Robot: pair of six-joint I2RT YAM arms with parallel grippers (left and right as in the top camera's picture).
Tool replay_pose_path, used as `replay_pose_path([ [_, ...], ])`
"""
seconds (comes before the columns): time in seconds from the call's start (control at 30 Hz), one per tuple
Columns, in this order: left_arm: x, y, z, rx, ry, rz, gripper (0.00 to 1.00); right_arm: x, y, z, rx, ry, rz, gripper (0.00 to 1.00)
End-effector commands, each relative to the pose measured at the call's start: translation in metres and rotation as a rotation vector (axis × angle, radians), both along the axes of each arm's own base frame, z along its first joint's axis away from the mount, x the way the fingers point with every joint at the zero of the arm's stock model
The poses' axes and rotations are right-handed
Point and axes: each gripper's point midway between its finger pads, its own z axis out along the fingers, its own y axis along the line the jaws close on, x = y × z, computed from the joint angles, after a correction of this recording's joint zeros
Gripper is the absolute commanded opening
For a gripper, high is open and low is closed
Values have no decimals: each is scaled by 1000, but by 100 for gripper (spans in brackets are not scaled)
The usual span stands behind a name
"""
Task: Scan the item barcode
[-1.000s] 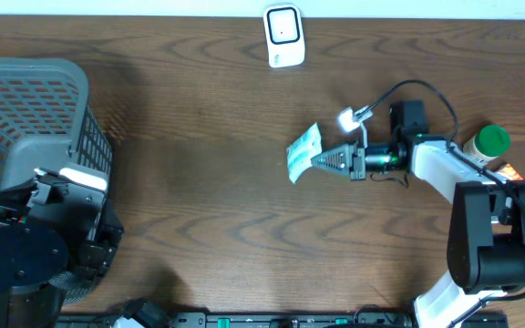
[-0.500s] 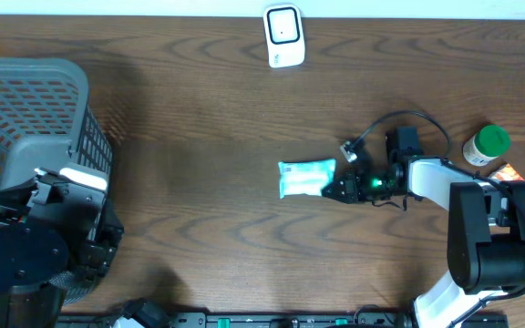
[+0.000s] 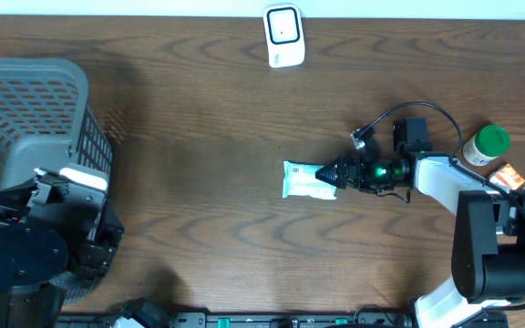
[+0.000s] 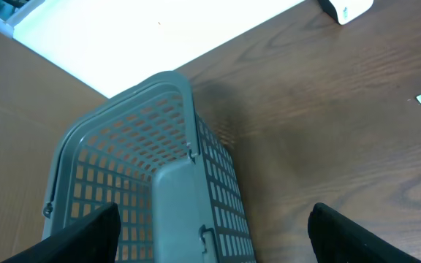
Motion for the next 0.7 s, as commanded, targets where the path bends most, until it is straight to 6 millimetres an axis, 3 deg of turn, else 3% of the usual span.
replay_pose_path([
  [0.0,-1,3,1,4,-8,6,82,-20,-19,-54,-167,114,-16,99],
  [0.13,-1,3,1,4,-8,6,82,-30,-12,-87,-177,200,-11,99],
  [0.27,-1,3,1,4,-8,6,82,-53,-7,-127,-201,313,21,99],
  [0.3,-1,3,1,4,-8,6,82,-59,-6,-134,-204,338,30,95],
  [0.33,-1,3,1,4,-8,6,82,-66,-5,-141,-208,366,40,88],
  [0.37,-1,3,1,4,-8,6,82,-71,-4,-146,-211,385,48,69],
  [0.43,-1,3,1,4,-8,6,82,-78,-2,-153,-214,406,58,13],
  [0.47,-1,3,1,4,-8,6,82,-79,-2,-155,-215,409,60,1],
  [0.53,-1,3,1,4,-8,6,82,-76,2,-152,-195,399,63,1],
  [0.67,-1,3,1,4,-8,6,82,-57,20,-121,-54,331,111,1],
])
